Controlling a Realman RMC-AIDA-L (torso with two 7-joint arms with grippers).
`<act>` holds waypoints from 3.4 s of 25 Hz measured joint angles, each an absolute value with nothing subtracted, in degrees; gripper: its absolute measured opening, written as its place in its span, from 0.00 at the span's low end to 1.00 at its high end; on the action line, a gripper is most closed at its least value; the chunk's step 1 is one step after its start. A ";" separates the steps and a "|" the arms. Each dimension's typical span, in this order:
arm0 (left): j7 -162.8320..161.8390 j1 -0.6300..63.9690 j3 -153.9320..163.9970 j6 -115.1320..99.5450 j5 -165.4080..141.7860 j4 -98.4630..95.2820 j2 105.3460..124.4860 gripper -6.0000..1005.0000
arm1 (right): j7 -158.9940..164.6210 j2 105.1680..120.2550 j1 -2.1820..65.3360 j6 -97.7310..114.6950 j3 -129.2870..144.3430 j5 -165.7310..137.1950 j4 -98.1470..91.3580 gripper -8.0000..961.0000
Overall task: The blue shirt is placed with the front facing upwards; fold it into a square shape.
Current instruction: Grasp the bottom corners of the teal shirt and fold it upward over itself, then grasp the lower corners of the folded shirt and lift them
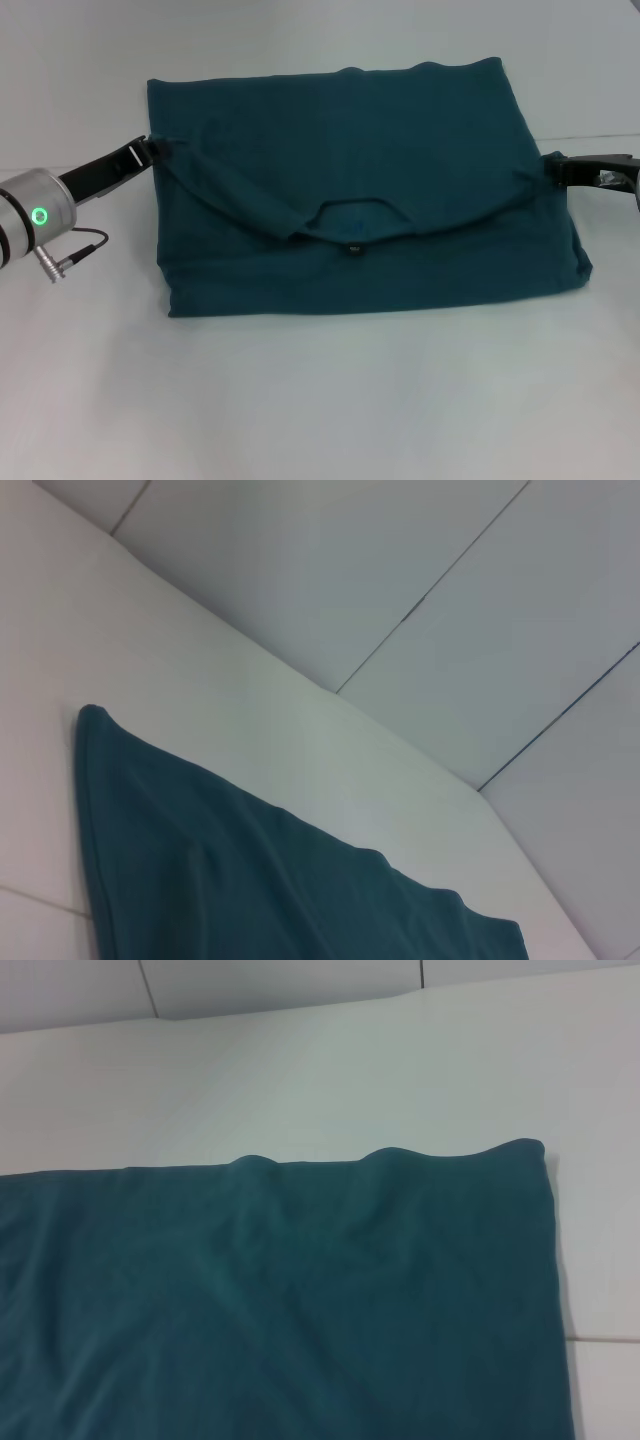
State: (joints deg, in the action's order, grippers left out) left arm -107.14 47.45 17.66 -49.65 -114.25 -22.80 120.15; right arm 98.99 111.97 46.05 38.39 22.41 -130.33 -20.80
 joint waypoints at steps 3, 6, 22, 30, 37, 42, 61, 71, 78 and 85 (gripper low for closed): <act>-107.13 47.31 17.88 -49.89 -114.26 -22.45 120.21 0.05 | 98.98 112.01 46.06 38.37 22.42 -130.33 -20.78 0.02; -107.13 47.27 19.48 -50.10 -114.29 -22.31 120.30 0.05 | 98.98 112.06 46.06 38.44 22.80 -130.36 -20.82 0.02; -107.26 45.23 21.05 -52.26 -113.42 -28.93 121.04 0.44 | 99.00 114.23 42.71 44.34 23.63 -127.61 -31.04 0.54; -107.18 43.20 21.36 -56.86 -113.32 -30.67 121.09 0.73 | 99.01 114.41 40.75 50.25 23.68 -125.57 -34.02 0.76; -109.00 38.62 25.91 -63.11 -113.48 -34.33 121.11 0.83 | 99.89 114.74 36.88 60.05 23.49 -125.08 -36.75 0.83; -109.23 35.95 27.05 -67.55 -113.89 -36.16 121.14 0.86 | 103.82 115.11 33.31 66.15 23.72 -125.40 -40.04 0.83; -108.07 32.28 29.76 -74.41 -115.94 -38.77 121.56 0.86 | 115.63 113.57 32.69 68.68 26.98 -136.17 -39.51 0.83; -107.91 32.12 29.78 -73.75 -115.94 -38.41 121.65 0.86 | 116.46 114.39 33.03 64.67 29.83 -136.23 -38.22 0.82; -107.92 31.84 29.77 -73.65 -115.92 -38.40 121.74 0.86 | 116.48 114.86 33.56 63.81 30.50 -136.16 -37.41 0.75; -107.93 31.54 29.60 -73.65 -115.92 -38.41 121.85 0.86 | 116.43 114.95 33.33 63.83 29.99 -135.54 -37.80 0.53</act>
